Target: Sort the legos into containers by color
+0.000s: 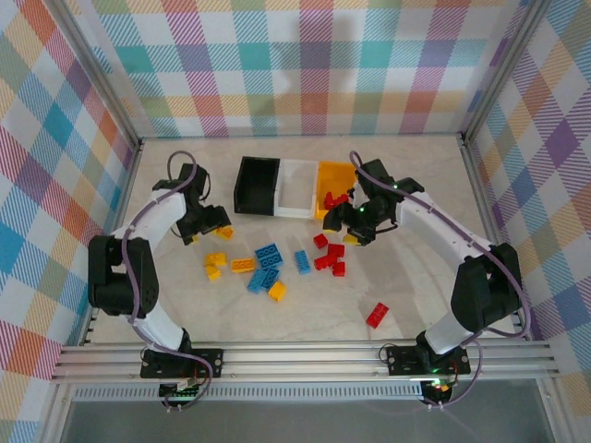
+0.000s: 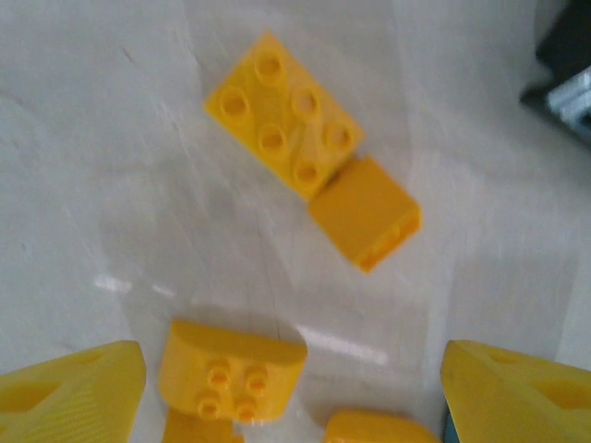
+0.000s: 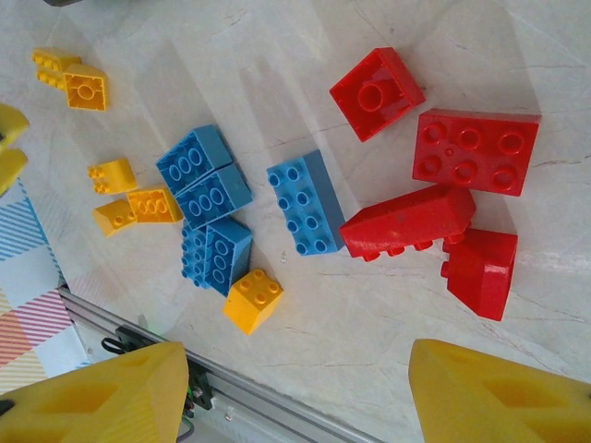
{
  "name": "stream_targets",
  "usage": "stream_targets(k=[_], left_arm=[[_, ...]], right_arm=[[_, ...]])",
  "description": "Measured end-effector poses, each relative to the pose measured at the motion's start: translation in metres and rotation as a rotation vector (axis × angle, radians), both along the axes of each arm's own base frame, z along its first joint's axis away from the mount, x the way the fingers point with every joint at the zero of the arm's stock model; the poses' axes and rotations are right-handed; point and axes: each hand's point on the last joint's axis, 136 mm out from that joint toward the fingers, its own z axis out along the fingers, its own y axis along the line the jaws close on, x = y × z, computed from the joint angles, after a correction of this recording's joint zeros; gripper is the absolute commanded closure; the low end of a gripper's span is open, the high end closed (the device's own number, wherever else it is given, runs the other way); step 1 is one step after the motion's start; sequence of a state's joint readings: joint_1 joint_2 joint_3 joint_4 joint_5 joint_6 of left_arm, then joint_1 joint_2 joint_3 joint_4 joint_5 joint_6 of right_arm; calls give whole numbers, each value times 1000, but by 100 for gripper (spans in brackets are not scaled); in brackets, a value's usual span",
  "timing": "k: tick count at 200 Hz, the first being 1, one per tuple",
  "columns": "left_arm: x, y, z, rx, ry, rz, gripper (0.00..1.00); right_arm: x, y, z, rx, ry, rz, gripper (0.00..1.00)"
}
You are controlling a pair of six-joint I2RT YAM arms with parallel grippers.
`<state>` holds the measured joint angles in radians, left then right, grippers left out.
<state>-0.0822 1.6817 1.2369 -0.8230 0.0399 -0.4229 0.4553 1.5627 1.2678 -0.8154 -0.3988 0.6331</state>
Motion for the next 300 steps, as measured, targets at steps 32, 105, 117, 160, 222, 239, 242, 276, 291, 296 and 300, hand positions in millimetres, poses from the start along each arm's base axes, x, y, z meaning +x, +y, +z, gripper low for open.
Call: stream_targets(k=[32,105,117,160,222,239,242,276,291,296,300], left_arm=[[20,13,-14,-1,23,78,15],[48,18,-51,-10,96,148,14],[49,17,-54,-16,103,158,14],[55,18,-62,-17,121,182,17],[51,25,-63,-12,152,205,40],[48,29,-64,-2,164,199,50],[48,29,-64,-3,164,201,51],[47,31,-64,1,168,182,61],[47,31,-64,3,167,169,63],[47,31,-64,3,167,165,63],[47,31,-64,3,167,163,64]], right_arm=[[6,4,-3,-6,14,17,34],[29,21,-8,17,33,44,33],[30,23,-11,19,40,48,33],[32,25,-9,26,42,53,33],[33,25,-9,25,44,48,33],[33,25,-10,25,46,44,33],[33,25,-10,25,47,42,33],[33,25,-10,26,57,28,33],[33,25,-10,26,62,22,33],[33,25,-10,27,62,19,33],[33,25,-10,28,64,16,33]])
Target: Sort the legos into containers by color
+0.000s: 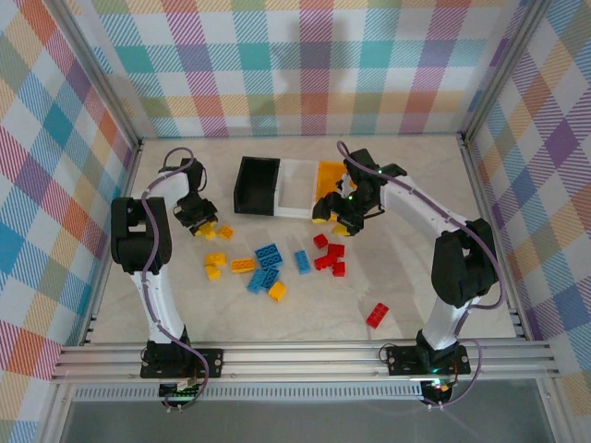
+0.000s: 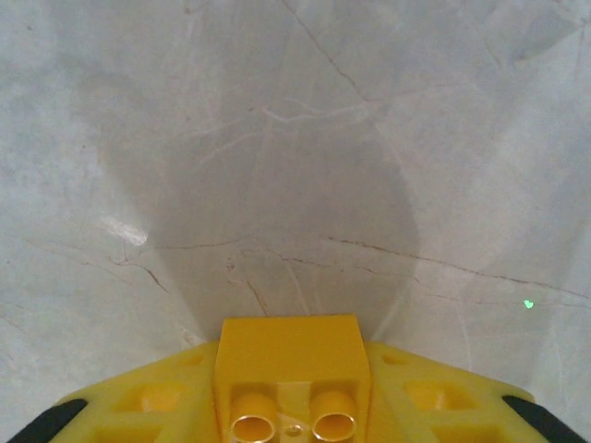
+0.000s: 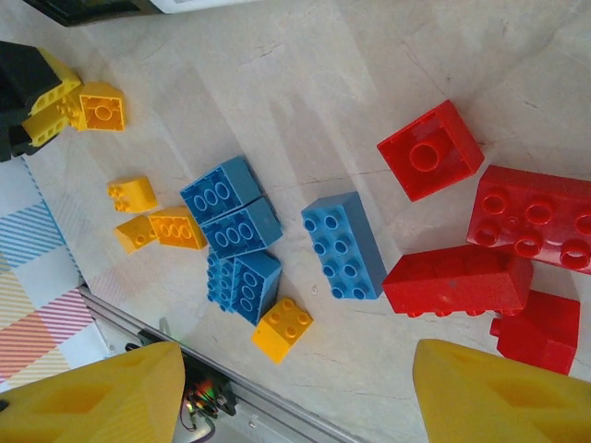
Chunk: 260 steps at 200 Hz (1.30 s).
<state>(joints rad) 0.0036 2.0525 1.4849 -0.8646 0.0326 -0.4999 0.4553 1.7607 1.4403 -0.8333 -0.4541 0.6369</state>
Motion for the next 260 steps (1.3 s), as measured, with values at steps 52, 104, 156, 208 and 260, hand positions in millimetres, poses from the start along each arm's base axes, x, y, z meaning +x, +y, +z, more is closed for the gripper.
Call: stream_targets(k=[52,104,156,208,260], left_arm=[[10,-5,10,-29,-55,-32,64],[61,-33,91,-174,-331,-32,63],[130,-101,178,-274,-591,-162,62],[150,-167,137,-267,-517,-308,61],[140,-160,86,-157,-377,-358,61]], right_arm=[[1,0,0,0,5,-12,33],[1,-7,-1,-29,-1,-19,33],[4,-21,7,-34,-25,-37,33],[7,-36,13,-44,-45,-56,33],[-4,-46,19,-42,-60,-67,32]])
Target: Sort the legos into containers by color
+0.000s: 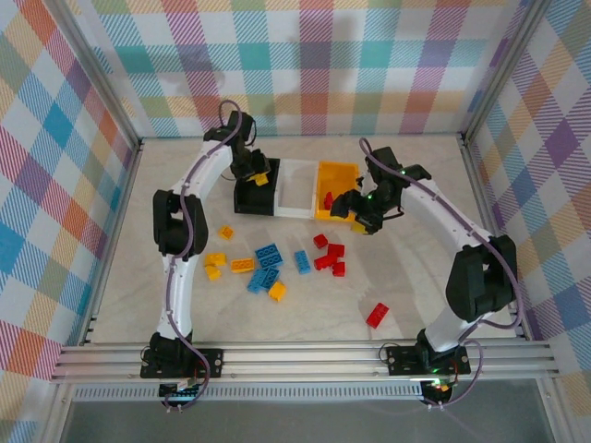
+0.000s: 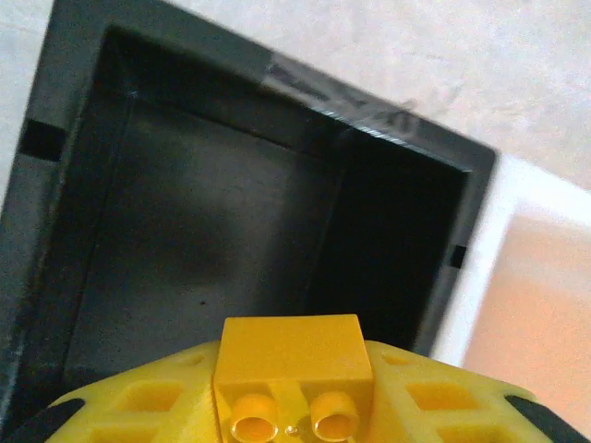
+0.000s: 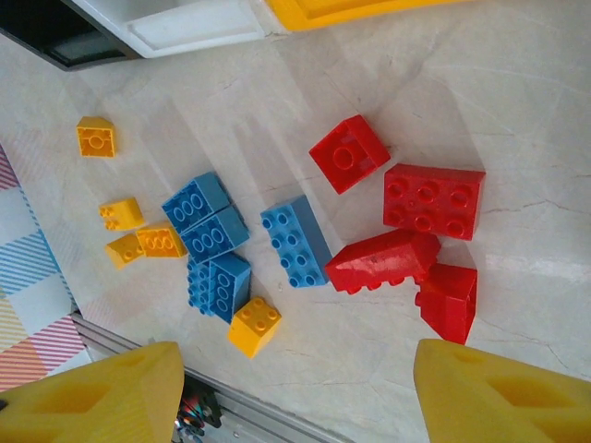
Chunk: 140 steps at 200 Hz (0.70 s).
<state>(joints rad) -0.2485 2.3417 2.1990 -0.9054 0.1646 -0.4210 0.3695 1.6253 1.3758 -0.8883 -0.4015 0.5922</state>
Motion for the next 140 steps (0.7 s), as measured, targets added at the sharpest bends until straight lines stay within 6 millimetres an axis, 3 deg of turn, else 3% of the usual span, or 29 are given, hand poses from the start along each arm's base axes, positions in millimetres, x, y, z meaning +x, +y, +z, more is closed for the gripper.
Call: stream_targets(k=[40,103,124,140], left_arm=[[-3,4,-9,38,25,-20,44],[-8,8,0,54,26,-24,38],[-31,19,18,88,22,-27,34],[-65,32,37,117,22,-42,29]], right_arm=[[-1,-1,0,-1,2,0,32],[2,2,0,20,-8,-2,32],[0,3,-5,27,3,-2,32],[-2,3,-9,31,16,-7,32]])
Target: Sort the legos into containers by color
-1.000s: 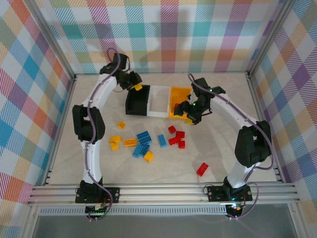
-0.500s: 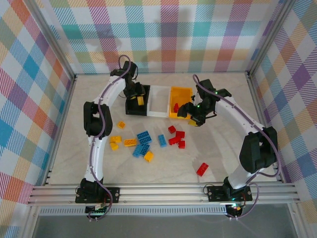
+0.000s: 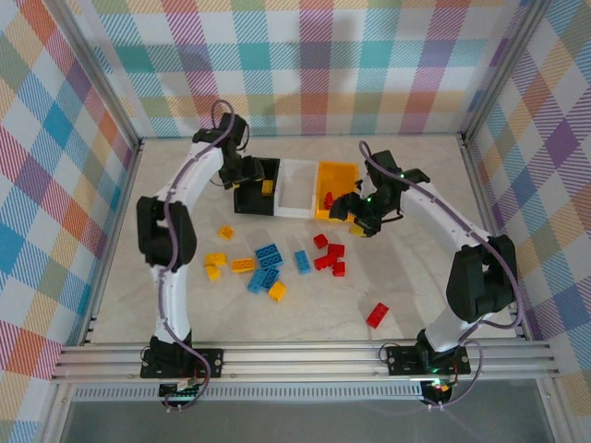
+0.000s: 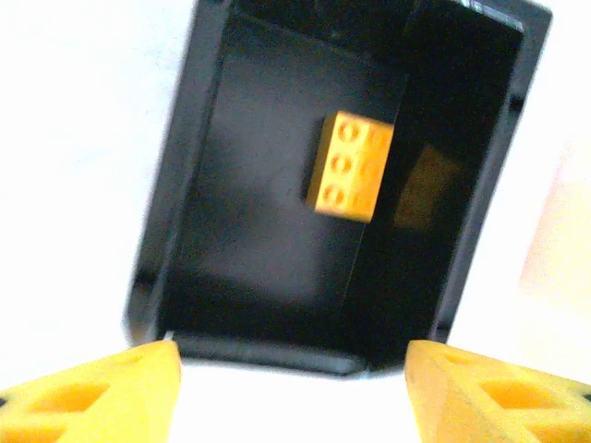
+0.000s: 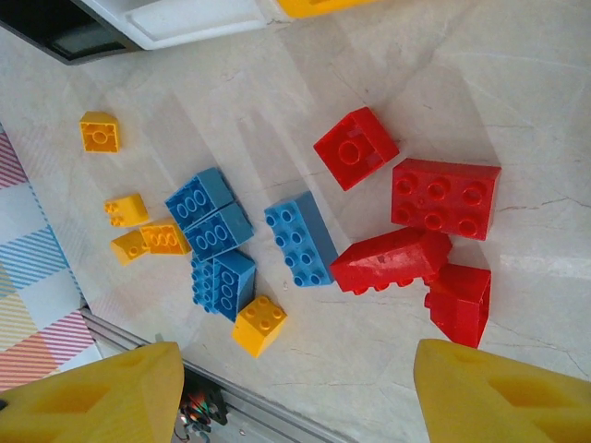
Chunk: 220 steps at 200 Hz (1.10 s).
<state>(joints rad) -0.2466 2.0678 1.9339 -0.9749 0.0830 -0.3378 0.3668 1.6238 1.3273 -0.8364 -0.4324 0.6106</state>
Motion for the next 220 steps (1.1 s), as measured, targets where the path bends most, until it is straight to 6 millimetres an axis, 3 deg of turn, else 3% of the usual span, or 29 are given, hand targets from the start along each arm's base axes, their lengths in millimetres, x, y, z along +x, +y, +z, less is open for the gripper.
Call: stream_targets(k=[20,36,78,171,220], left_arm=[[-42,15,19,19,-9,-16,25],[-68,28,22,34,-4,-27,22],[-104,42,-19,76,111,-117,11],[-116,51,-96,133,251,-293,13],[-110,58,-114,159,265,-286,20]], right_arm=[[-2,0,-6,2,9,-4,32],[-5,0,-10,4,17,-4,32],[-9,5,-11,7,17,8,32],[-15,8,-12,7,13,21,32],[-15,7,-11,9,10,21,32]])
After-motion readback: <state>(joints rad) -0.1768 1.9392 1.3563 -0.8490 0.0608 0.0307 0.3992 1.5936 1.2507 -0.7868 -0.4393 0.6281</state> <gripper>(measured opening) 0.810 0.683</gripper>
